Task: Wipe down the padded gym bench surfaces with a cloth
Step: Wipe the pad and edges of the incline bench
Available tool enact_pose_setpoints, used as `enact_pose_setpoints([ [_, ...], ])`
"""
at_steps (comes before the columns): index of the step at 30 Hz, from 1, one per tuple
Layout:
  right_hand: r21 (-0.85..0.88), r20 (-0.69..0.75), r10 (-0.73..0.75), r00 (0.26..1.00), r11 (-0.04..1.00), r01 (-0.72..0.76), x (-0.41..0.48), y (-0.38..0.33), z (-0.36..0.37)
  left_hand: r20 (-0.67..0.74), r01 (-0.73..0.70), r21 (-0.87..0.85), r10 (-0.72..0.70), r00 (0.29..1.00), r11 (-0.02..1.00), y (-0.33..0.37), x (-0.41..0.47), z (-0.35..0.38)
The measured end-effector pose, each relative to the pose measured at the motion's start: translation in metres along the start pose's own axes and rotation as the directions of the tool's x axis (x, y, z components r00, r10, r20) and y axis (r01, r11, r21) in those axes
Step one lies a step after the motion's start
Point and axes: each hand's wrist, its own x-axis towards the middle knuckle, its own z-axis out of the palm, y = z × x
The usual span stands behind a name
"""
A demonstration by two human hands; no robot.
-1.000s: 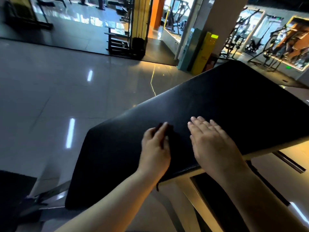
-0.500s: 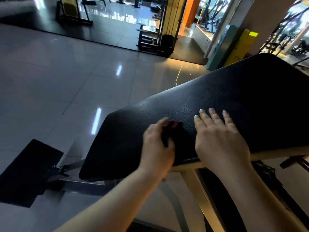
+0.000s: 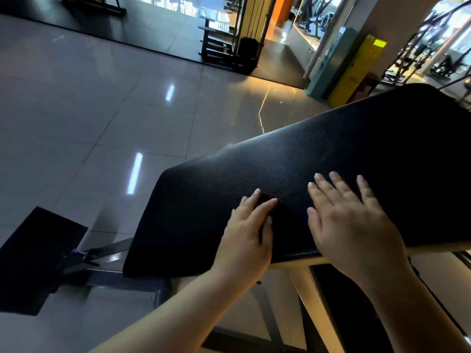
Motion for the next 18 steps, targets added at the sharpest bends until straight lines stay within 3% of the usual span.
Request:
enact_pose_setpoints([
  [3, -0.022, 0.035, -0.009, 0.999, 1.000, 0.010, 0.000, 0.000, 0.000, -0.032, 0.006, 0.218, 0.001, 0.999, 0.976, -0.032, 0.012, -0.015],
  [6, -0.015, 0.038, 0.000, 0.999, 1.000, 0.000, 0.001, -0.002, 0.001, -0.035, 0.170, 0.006, -0.169, 0.985, 0.986, -0.041, 0.022, -0.018],
  [7, -0.010, 0.037, 0.003, 0.999, 1.000, -0.002, 0.002, -0.003, 0.000, -0.034, 0.166, -0.021, -0.167, 0.985, 0.986, -0.034, 0.021, -0.016],
  [10, -0.011, 0.036, 0.007, 0.999, 1.000, -0.006, 0.002, -0.004, 0.001, -0.026, 0.016, 0.089, -0.014, 1.000, 0.996, -0.011, 0.011, -0.005],
  [14, -0.027, 0.038, 0.011, 0.999, 1.000, -0.010, 0.000, -0.005, 0.002, 0.074, -0.116, 0.108, 0.108, 0.991, 0.987, -0.024, 0.000, -0.012],
  [15, -0.030, 0.033, 0.005, 0.999, 1.000, -0.004, 0.000, -0.005, 0.003, 0.065, -0.090, 0.132, 0.082, 0.995, 0.987, -0.034, 0.001, -0.016],
  [18, -0.026, 0.014, -0.014, 1.000, 1.000, 0.014, 0.000, -0.005, 0.003, -0.090, 0.248, 0.019, -0.245, 0.965, 0.969, -0.054, 0.013, -0.027],
])
